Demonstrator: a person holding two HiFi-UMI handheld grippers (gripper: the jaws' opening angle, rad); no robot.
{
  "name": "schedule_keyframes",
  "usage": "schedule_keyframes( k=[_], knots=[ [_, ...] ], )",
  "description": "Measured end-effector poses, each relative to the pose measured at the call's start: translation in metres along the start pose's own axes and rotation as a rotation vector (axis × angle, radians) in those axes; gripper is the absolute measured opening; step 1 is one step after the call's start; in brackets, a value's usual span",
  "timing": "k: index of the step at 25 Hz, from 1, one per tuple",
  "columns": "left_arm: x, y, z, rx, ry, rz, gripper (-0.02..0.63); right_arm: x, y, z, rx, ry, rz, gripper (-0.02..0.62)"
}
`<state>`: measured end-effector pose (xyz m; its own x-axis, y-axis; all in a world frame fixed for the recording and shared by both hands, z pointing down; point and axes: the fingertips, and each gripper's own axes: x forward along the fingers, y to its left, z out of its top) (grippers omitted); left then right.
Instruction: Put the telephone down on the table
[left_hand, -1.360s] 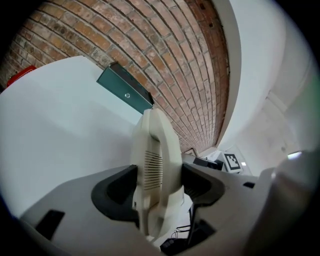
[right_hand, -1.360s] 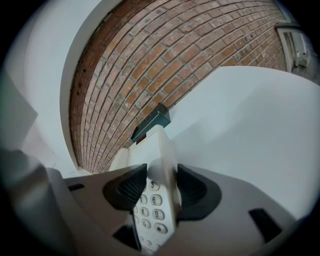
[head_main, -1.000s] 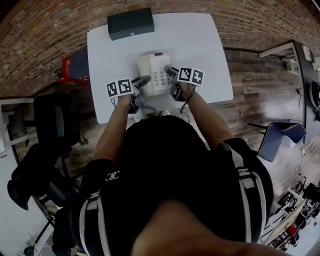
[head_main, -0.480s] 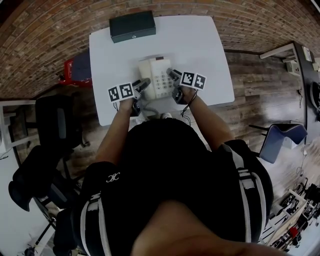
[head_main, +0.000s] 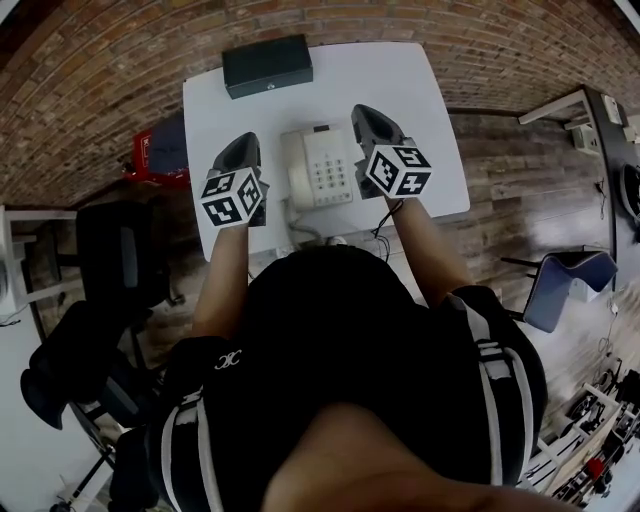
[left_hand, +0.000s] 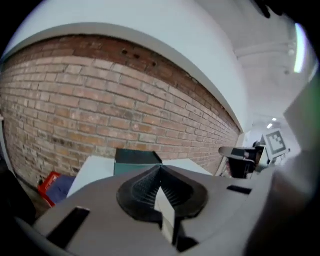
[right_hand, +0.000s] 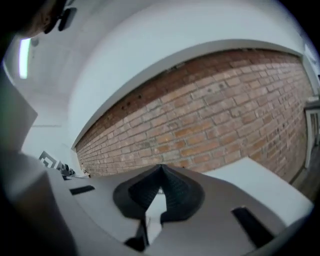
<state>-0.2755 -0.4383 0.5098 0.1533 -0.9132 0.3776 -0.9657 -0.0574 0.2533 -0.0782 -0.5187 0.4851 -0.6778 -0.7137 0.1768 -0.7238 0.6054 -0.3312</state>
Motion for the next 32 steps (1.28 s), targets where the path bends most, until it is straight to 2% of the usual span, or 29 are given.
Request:
schedule_keyframes(
  k=[2, 4, 9, 12, 15, 25, 32],
  knots=[
    [-0.01, -0.007, 0.031, 0.06, -0.077, 0.027, 0.003, -0.007, 0.021, 0.044, -0.102, -0.119, 0.004, -0.002],
    [-0.02, -0.015, 0.056, 0.097, -0.139, 0.044, 0.002, -0.016, 0.041, 0.078, -0.162, -0.204, 0.009, -0.002],
    [-0.043, -0.039, 0.1, 0.126, -0.232, 0.04, 0.002, -0.034, 0.067, 0.121, -0.167, -0.304, 0.021, -0.002],
    [-0.053, -0.047, 0.11, 0.139, -0.254, 0.035, 0.002, -0.035, 0.069, 0.117, -0.186, -0.284, 0.004, -0.002],
    [-0.058, -0.05, 0.114, 0.142, -0.258, 0.034, 0.002, -0.033, 0.065, 0.105, -0.128, -0.234, 0.003, -0.002],
    [-0.057, -0.056, 0.107, 0.171, -0.207, 0.022, 0.002, -0.03, 0.07, 0.092, -0.157, -0.197, 0.006, -0.002],
    [-0.051, -0.054, 0.099, 0.163, -0.169, 0.018, 0.002, -0.027, 0.071, 0.088, -0.167, -0.184, 0.016, -0.002]
  ],
)
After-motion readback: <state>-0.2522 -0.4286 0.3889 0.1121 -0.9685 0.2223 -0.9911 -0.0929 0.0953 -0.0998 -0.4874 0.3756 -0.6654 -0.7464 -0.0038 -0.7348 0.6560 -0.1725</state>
